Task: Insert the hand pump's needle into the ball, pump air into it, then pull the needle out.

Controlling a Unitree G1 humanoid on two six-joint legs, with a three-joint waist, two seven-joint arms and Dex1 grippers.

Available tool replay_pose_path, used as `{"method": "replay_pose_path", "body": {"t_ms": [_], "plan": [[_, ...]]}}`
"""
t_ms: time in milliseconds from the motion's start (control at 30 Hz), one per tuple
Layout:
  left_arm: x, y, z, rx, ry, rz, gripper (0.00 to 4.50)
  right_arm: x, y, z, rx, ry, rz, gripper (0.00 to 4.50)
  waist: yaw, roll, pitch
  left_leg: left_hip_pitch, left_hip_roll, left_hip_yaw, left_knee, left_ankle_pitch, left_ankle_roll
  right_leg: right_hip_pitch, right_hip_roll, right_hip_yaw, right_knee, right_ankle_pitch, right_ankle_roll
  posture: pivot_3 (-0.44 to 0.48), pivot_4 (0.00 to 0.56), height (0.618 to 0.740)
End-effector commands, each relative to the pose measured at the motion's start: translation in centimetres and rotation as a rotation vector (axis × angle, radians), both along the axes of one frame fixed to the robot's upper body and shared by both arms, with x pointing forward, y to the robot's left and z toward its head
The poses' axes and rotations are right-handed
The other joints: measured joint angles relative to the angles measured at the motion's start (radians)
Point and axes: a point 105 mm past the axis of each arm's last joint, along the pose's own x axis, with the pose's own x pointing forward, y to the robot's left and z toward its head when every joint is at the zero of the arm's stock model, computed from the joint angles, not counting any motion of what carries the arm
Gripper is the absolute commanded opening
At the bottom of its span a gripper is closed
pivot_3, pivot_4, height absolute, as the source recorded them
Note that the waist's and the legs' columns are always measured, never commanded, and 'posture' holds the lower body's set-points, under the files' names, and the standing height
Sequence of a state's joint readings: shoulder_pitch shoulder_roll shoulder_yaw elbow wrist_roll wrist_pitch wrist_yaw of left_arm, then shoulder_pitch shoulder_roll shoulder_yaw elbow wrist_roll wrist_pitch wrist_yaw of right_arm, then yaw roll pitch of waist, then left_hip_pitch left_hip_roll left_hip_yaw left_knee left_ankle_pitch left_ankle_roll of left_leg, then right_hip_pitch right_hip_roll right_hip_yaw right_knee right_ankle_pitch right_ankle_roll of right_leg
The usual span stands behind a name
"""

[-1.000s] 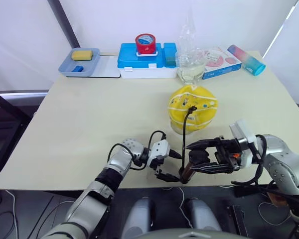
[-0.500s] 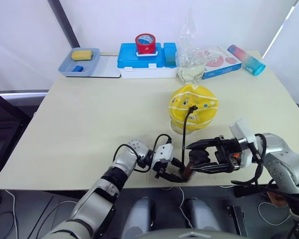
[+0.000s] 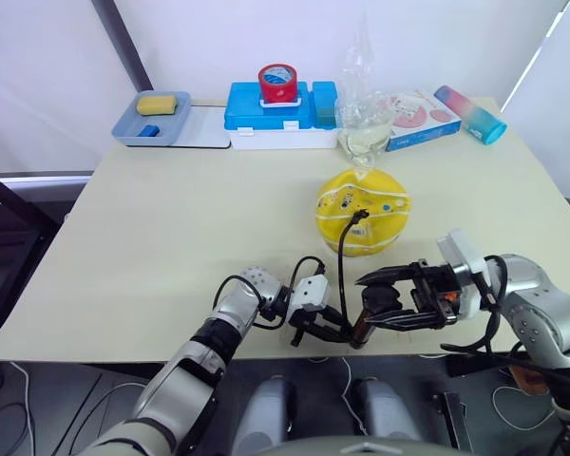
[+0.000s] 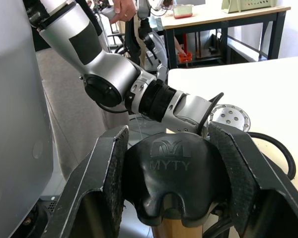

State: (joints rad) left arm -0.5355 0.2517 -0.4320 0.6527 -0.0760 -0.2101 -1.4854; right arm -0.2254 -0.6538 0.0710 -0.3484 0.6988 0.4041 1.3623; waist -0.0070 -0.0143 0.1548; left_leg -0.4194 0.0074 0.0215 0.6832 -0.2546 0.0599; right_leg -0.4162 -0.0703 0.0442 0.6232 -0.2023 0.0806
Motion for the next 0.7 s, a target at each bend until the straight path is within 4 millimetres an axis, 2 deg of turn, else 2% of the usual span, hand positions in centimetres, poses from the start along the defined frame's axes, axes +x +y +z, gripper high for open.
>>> {"method": "replay_pose_path", "body": {"t_ms": [33,567,600,633,700], "plan": [[-0.12,-0.42,0.2,-0.022,-0.014,-0.007,1.32,-0.12,0.0,0.91,0.017,-0.06,0.01,2.0,0.0,0.0,0.0,0.0,0.0,0.0,0.0,0.0,0.0,0.0,0.0,0.0,0.0,0.0,0.0,0.0,0.15,0.739],[-0.34,-0.45,-0.42,-0.006,-0.004,-0.005,1.32,0.18,-0.04,1.27,0.024,-0.073,0.01,2.0,0.0,0.0,0.0,0.0,0.0,0.0,0.0,0.0,0.0,0.0,0.0,0.0,0.0,0.0,0.0,0.0,0.15,0.739],[-0.37,-0.43,-0.46,-0.005,-0.002,-0.005,0.79,0.18,-0.03,1.28,0.025,-0.073,0.009,2.0,0.0,0.0,0.0,0.0,0.0,0.0,0.0,0.0,0.0,0.0,0.0,0.0,0.0,0.0,0.0,0.0,0.15,0.739],[-0.37,-0.46,-0.45,-0.009,0.001,-0.002,0.51,0.17,-0.06,1.26,0.023,-0.075,0.009,2.0,0.0,0.0,0.0,0.0,0.0,0.0,0.0,0.0,0.0,0.0,0.0,0.0,0.0,0.0,0.0,0.0,0.15,0.739],[-0.37,-0.5,-0.44,-0.012,0.004,0.001,0.38,0.17,-0.13,1.24,0.02,-0.076,0.008,2.0,0.0,0.0,0.0,0.0,0.0,0.0,0.0,0.0,0.0,0.0,0.0,0.0,0.0,0.0,0.0,0.0,0.15,0.739]]}}
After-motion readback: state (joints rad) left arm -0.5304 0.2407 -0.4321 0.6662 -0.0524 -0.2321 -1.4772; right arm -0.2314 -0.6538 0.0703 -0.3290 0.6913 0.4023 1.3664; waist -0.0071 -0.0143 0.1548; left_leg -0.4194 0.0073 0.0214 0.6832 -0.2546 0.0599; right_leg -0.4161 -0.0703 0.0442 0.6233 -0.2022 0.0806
